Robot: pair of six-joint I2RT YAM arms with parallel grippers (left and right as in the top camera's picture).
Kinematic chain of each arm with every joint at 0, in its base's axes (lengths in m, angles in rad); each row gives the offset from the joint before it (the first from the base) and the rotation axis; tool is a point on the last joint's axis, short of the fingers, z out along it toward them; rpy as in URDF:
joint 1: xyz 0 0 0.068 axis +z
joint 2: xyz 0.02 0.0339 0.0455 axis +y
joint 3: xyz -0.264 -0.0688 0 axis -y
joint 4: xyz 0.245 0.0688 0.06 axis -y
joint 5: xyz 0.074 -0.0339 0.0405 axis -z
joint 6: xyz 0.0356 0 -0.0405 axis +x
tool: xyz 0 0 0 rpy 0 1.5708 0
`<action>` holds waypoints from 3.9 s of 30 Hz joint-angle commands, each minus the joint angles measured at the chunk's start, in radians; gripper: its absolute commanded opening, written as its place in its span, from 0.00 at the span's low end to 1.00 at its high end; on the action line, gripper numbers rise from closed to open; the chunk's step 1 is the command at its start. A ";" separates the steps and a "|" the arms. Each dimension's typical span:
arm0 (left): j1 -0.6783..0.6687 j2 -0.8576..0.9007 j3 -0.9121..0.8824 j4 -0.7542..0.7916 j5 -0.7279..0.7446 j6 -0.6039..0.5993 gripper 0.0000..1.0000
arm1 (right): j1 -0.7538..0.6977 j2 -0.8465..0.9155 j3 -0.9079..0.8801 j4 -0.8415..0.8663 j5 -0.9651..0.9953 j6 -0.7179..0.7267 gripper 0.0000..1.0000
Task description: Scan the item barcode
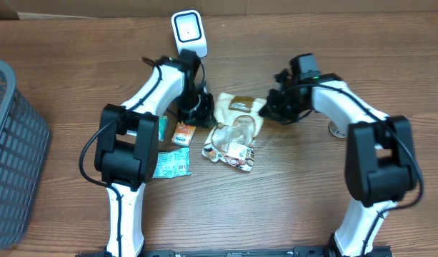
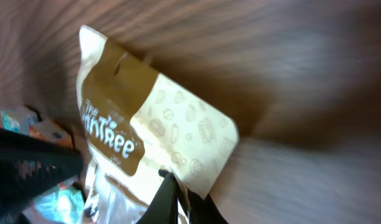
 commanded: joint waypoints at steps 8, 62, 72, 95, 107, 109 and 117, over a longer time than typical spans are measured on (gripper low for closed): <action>0.018 0.006 0.241 -0.168 -0.016 0.077 0.04 | -0.053 -0.098 0.002 -0.287 0.116 0.104 0.04; -0.300 0.006 -0.071 0.034 -0.605 0.729 0.04 | -0.062 -0.096 0.261 -0.271 0.168 -0.185 0.80; -0.297 -0.046 0.063 0.009 -0.467 0.721 0.04 | -0.062 -0.095 0.261 -0.256 0.167 -0.238 0.80; 0.014 -0.309 0.121 -0.098 -0.305 -0.128 0.04 | 0.016 0.109 0.260 0.096 0.169 -0.264 0.32; -0.038 -0.307 0.121 -0.092 -0.309 -0.134 0.04 | 0.041 0.163 0.259 0.074 0.283 -0.097 0.16; -0.043 -0.307 0.120 -0.088 -0.311 -0.134 0.05 | 0.041 0.165 0.259 0.035 0.296 -0.097 0.18; -0.047 -0.304 0.100 -0.068 -0.312 -0.135 0.04 | 0.042 0.165 0.204 -0.071 0.309 -0.098 0.23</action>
